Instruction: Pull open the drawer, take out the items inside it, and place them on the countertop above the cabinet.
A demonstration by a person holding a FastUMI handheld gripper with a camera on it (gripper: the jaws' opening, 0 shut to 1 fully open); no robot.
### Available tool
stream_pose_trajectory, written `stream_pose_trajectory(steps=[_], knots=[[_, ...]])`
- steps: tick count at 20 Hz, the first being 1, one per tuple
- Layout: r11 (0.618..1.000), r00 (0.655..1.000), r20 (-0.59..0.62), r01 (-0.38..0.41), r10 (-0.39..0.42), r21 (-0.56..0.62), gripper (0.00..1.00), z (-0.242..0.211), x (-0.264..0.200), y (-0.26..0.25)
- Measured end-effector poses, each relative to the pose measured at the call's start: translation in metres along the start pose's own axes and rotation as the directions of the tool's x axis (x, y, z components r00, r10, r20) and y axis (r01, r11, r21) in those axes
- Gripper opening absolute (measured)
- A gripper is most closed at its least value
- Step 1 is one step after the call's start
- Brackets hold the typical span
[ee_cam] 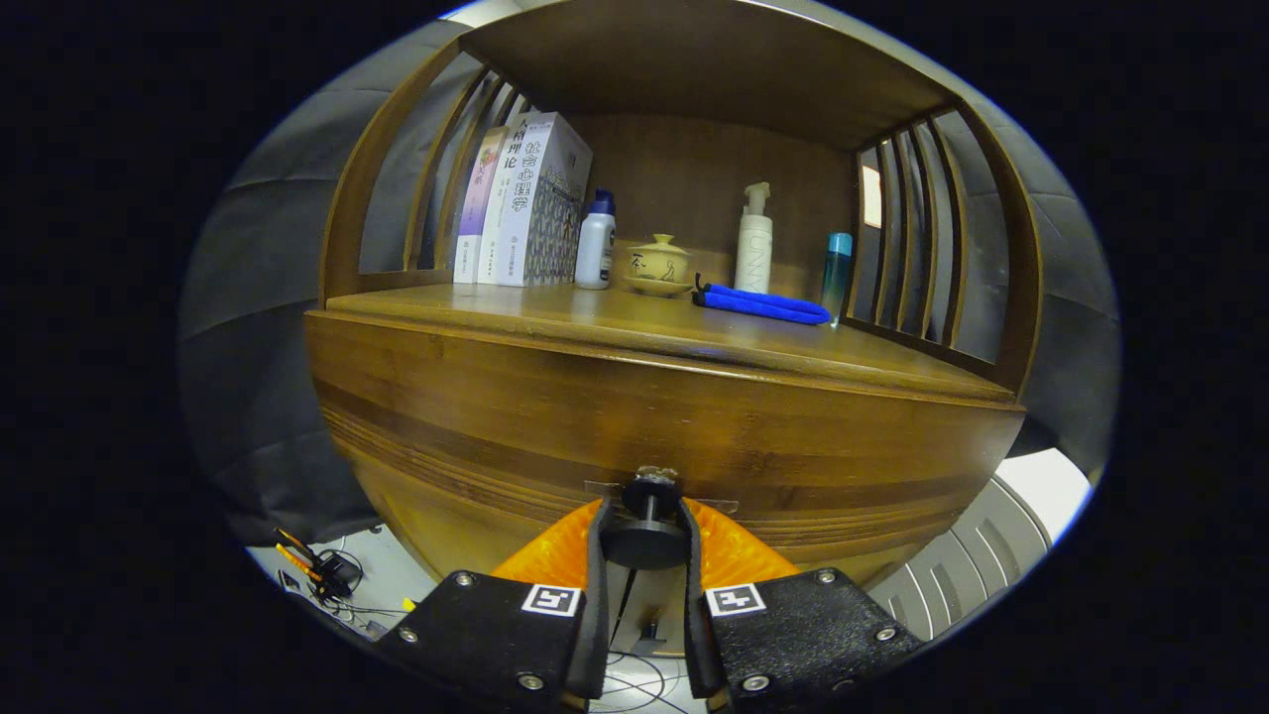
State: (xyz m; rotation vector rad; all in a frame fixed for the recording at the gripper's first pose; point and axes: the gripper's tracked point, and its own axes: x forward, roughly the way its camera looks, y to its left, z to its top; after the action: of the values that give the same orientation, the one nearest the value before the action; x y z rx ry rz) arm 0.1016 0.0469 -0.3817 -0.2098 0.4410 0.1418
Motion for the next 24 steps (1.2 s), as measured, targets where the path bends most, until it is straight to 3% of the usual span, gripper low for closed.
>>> stream_pose_trajectory(steps=[13, 17, 24], knots=[[0.999, 0.999, -0.039, -0.002, 0.004, 0.035, 0.32, -0.020, -0.076, 0.004], [0.999, 0.999, -0.033, 0.007, -0.009, -0.039, 0.32, -0.028, -0.093, 0.005], [0.999, 1.000, -0.029, -0.004, 0.003, -0.032, 0.32, -0.034, -0.120, 0.009]])
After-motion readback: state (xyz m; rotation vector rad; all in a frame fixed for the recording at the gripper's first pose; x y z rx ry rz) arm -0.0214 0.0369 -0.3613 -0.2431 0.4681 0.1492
